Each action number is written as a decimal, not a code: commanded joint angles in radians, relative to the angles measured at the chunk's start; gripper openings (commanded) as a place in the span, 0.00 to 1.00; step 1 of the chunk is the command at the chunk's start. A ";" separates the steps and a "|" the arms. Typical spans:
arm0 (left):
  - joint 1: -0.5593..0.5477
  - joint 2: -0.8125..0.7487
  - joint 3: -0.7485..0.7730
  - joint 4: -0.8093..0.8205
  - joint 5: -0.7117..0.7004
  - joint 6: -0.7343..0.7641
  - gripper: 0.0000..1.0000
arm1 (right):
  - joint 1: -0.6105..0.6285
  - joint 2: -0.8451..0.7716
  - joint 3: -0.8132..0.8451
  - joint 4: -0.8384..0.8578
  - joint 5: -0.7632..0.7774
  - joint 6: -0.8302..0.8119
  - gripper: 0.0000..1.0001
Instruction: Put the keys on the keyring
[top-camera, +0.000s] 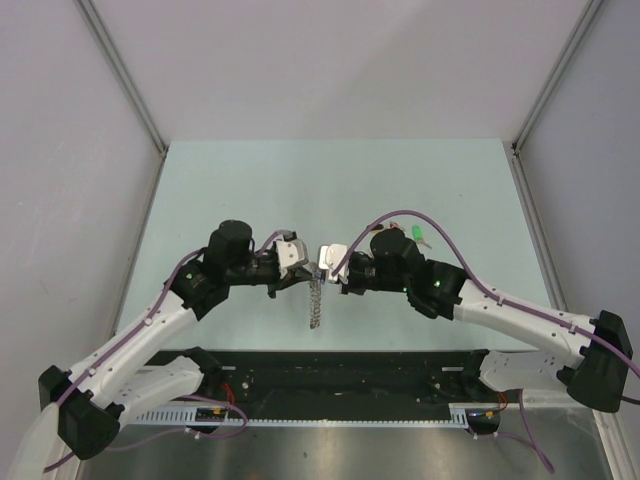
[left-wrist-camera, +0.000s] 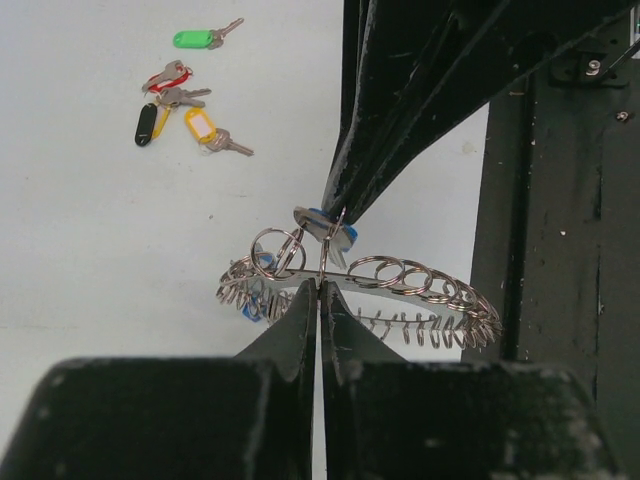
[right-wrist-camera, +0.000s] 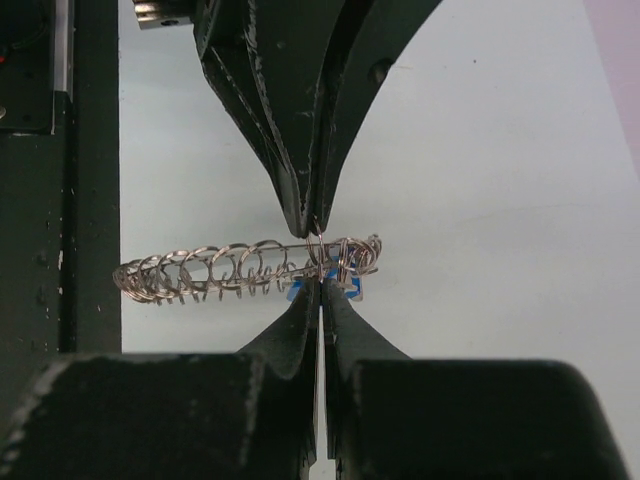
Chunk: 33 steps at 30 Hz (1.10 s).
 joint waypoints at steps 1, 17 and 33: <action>0.005 -0.026 0.003 0.058 0.076 0.014 0.00 | 0.025 -0.022 -0.003 0.076 0.039 -0.020 0.00; 0.005 -0.046 -0.006 0.063 0.040 0.011 0.00 | 0.046 -0.022 -0.003 0.042 0.118 -0.049 0.00; 0.005 -0.062 -0.012 0.075 0.041 0.002 0.00 | 0.057 -0.019 -0.002 0.033 0.089 -0.063 0.00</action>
